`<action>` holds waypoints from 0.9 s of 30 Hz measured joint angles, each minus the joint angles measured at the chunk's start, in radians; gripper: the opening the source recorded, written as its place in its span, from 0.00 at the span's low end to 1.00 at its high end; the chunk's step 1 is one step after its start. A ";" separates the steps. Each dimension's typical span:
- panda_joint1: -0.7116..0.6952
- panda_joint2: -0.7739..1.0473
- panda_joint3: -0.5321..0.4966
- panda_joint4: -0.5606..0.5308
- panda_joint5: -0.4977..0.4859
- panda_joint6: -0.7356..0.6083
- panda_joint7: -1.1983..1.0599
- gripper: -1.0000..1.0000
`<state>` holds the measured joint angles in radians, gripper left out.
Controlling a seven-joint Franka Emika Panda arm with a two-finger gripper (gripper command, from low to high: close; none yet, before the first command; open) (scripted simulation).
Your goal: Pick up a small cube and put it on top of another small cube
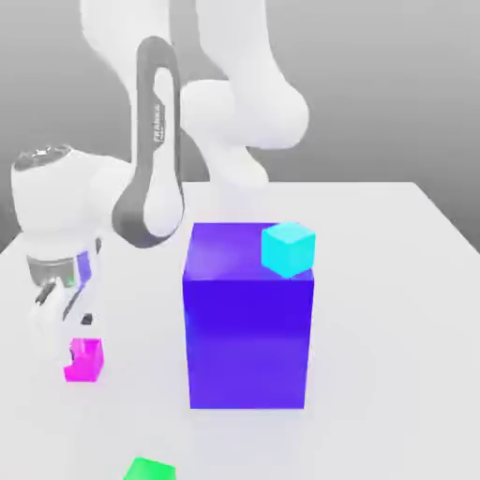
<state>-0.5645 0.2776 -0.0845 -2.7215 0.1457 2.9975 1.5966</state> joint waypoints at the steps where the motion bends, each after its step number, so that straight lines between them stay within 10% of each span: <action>1: -0.017 0.030 0.019 0.006 0.008 0.025 -0.007 0.00; 15: 0.028 -0.171 -0.036 -0.019 -0.102 -0.150 0.056 0.00; 27: 0.174 -0.039 0.207 0.389 -0.199 -0.429 -0.389 0.00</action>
<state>-0.3901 0.2383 0.1228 -2.3323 -0.0538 2.5688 1.2080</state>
